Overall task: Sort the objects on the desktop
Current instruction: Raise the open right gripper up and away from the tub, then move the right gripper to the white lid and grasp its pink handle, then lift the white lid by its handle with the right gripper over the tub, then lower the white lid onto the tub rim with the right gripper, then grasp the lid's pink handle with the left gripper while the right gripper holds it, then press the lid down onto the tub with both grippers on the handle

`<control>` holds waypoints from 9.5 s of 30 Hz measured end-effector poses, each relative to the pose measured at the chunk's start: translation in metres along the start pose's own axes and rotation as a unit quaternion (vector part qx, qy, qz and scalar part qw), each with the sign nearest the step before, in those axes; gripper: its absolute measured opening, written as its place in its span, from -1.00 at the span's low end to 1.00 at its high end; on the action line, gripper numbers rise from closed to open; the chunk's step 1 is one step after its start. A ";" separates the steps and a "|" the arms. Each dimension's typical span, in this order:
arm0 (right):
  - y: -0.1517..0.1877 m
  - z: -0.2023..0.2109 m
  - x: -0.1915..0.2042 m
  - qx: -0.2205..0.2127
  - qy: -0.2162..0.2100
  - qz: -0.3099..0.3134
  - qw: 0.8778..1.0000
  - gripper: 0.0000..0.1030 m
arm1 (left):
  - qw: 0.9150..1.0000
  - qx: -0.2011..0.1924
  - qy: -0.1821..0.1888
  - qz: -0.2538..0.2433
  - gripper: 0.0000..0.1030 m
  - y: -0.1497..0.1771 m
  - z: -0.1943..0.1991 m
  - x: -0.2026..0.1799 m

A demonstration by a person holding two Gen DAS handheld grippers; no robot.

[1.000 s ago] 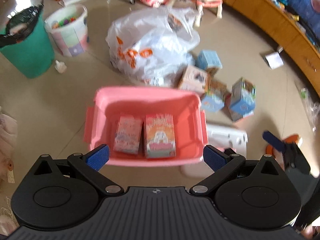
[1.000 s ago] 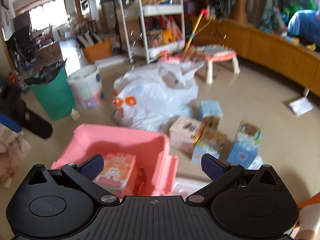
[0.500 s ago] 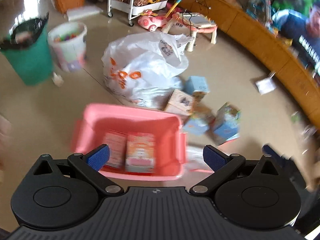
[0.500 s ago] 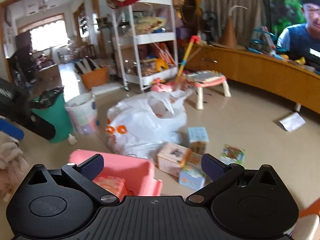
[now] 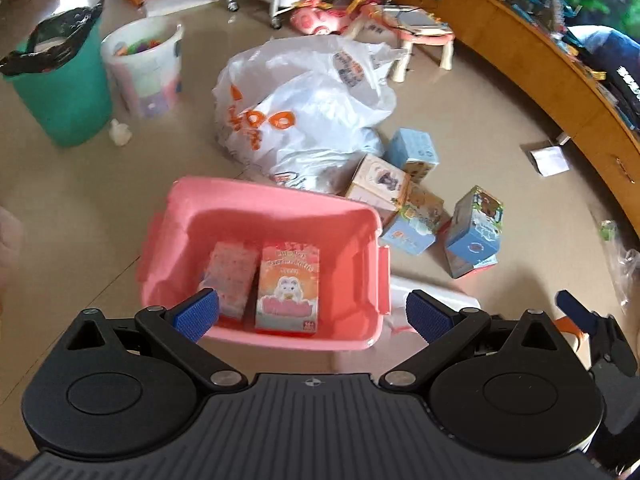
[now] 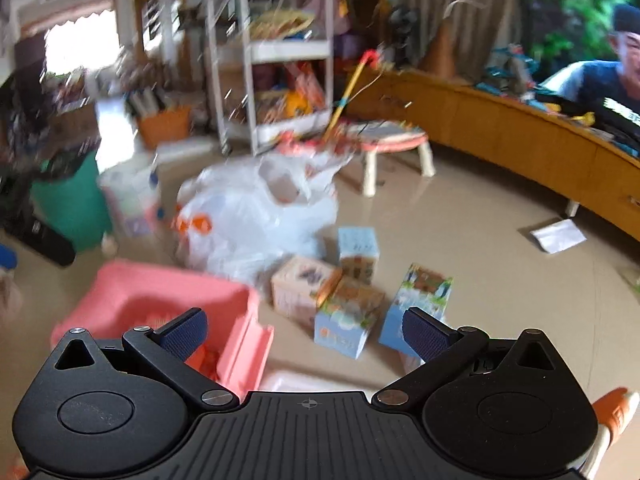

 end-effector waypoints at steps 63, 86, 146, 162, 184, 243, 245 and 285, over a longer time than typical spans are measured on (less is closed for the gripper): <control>0.195 -0.131 -0.032 0.430 -0.182 0.313 0.827 -0.89 | 0.978 0.123 -0.112 -0.128 0.98 0.034 -0.085 0.021; 0.169 0.046 0.063 0.411 -0.192 0.429 0.781 -0.90 | 0.986 0.088 -0.089 -0.106 0.98 0.007 -0.057 0.006; 0.036 -0.220 0.255 0.409 -0.206 0.583 0.671 -0.87 | 0.990 0.125 -0.063 -0.006 0.98 -0.025 -0.100 0.171; 0.034 -0.223 0.229 0.406 -0.202 0.541 0.708 -0.87 | 0.988 0.128 -0.078 -0.016 0.97 -0.025 -0.105 0.164; 0.017 -0.225 0.211 0.331 -0.186 0.533 0.756 -0.78 | 0.986 0.146 -0.080 -0.024 0.97 -0.018 -0.114 0.148; 0.009 -0.193 0.165 0.284 -0.254 0.350 0.856 -0.79 | 0.871 0.008 0.066 -0.487 -0.55 -0.023 -0.166 0.027; 0.011 -0.194 0.166 0.288 -0.256 0.350 0.854 -0.78 | 0.872 0.017 0.070 -0.483 -0.71 -0.022 -0.168 0.026; 0.011 -0.215 0.171 0.275 -0.246 0.388 0.845 -0.82 | 0.867 0.005 0.051 -0.495 -0.67 -0.019 -0.172 0.020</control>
Point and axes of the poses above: each gripper's, at about its wrist camera, not at the fingertips, and z roughly against the way its jaws point, x to its left, y to its underside, the point moved 10 cm from there along -z, roughly the way its jaws point, and after that the axes turned 9 degrees about -y, right-handed, at the moved point
